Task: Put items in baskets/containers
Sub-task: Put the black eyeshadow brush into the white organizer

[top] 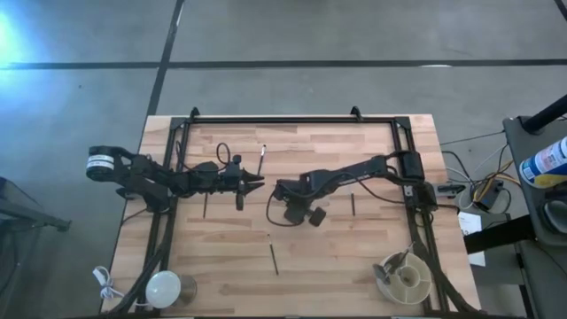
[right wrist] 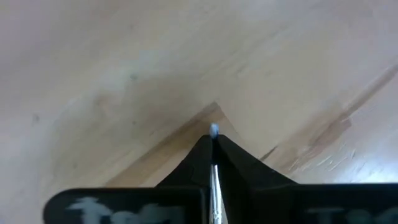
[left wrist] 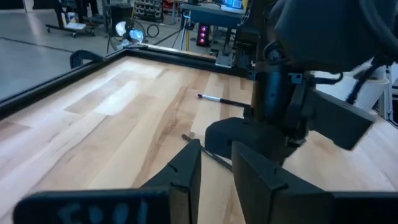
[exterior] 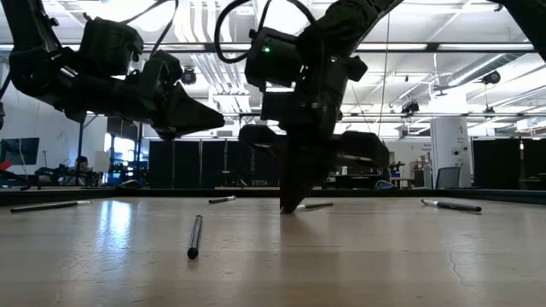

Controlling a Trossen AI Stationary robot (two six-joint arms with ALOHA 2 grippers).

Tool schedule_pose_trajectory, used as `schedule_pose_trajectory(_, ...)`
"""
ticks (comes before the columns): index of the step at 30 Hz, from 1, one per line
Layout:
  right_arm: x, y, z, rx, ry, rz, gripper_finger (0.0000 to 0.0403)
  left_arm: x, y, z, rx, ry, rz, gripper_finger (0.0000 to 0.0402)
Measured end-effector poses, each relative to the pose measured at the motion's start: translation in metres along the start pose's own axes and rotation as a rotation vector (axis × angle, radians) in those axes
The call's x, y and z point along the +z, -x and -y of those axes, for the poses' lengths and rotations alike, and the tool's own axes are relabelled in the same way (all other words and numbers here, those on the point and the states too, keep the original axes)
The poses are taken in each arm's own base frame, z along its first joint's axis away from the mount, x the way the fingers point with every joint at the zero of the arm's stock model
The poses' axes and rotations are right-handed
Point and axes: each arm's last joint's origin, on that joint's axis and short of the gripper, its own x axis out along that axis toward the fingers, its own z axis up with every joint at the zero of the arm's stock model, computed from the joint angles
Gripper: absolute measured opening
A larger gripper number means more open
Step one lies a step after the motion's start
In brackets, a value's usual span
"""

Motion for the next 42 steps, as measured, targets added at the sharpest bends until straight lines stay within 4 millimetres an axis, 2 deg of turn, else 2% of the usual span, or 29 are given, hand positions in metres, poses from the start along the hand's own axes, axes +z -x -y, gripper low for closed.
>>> schedule_pose_trajectory(8, -0.002, 0.011, 0.006, 0.016, -0.235, 0.144, 0.0009, 0.001, -0.002, -0.002, 0.073, 0.042, -0.001, 0.0083)
schedule_pose_trajectory(15, -0.007, 0.033, 0.004, -0.134, -0.364, 0.302, 0.0008, 0.005, -0.003, -0.002, 0.093, 0.040, 0.034, 0.0083)
schedule_pose_trajectory(23, -0.011, 0.089, -0.008, -0.440, -0.487, 0.580, 0.0008, 0.013, -0.002, 0.000, 0.031, 0.036, 0.116, 0.0083)
schedule_pose_trajectory(27, -0.012, 0.121, -0.013, -0.604, -0.558, 0.790, 0.0008, 0.018, -0.004, 0.003, 0.001, 0.046, 0.147, 0.0083)
schedule_pose_trajectory(30, -0.015, 0.135, -0.017, -0.688, -0.613, 0.947, 0.0008, 0.027, -0.010, 0.008, -0.024, 0.050, 0.181, 0.0083)
schedule_pose_trajectory(35, -0.013, 0.149, -0.018, -0.761, -0.634, 1.169, 0.0008, 0.042, -0.022, 0.021, -0.079, 0.033, 0.246, 0.0083)
schedule_pose_trajectory(42, -0.011, 0.155, -0.018, -0.789, -0.630, 1.241, 0.0008, 0.057, -0.038, 0.028, -0.099, 0.012, 0.293, 0.0083)
